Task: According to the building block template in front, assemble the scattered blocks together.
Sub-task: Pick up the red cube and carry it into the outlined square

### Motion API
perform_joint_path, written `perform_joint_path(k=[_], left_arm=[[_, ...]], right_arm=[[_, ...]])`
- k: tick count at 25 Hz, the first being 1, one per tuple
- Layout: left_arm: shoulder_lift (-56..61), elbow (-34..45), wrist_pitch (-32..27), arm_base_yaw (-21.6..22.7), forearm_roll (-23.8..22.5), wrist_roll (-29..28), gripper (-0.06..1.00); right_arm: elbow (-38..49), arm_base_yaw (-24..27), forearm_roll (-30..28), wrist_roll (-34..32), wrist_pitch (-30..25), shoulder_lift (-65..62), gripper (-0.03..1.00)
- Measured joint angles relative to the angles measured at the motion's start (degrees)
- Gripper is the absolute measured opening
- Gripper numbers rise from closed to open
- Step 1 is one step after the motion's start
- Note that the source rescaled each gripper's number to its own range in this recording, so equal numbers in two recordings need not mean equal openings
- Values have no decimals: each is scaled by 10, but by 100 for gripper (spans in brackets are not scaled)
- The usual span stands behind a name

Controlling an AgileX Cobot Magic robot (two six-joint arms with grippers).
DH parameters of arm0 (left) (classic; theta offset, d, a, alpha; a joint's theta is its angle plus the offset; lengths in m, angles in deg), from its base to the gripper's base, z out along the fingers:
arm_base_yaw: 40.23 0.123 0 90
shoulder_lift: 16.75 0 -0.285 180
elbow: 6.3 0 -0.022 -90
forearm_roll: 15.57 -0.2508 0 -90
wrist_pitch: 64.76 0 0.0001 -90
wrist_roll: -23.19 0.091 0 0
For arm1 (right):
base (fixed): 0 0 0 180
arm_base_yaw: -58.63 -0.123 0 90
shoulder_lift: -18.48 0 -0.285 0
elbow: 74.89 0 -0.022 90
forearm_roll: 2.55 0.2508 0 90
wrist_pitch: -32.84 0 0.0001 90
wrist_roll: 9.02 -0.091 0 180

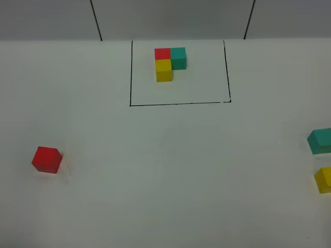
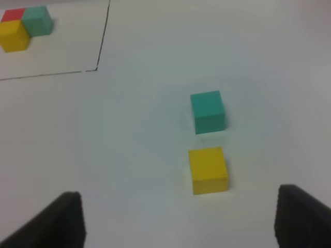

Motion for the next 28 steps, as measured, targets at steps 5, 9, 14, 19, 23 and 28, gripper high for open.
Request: perform_joint_path(k=[5,9,14,19,23,28], left_arm=[[0,0,0,0,0,0,77],[0,0,0,0,0,0,77],[0,0,0,0,0,1,77],[0,0,0,0,0,0,77],[-10,-2,1,0,-6,-19,77],[-140,-36,30,0,-52,-115,77]], right_arm=[[0,0,0,0,0,0,56],[0,0,0,0,0,0,56],[0,0,0,0,0,0,56],[0,0,0,0,0,0,56],[0,0,0,0,0,0,56],[0,0,0,0,0,0,56]])
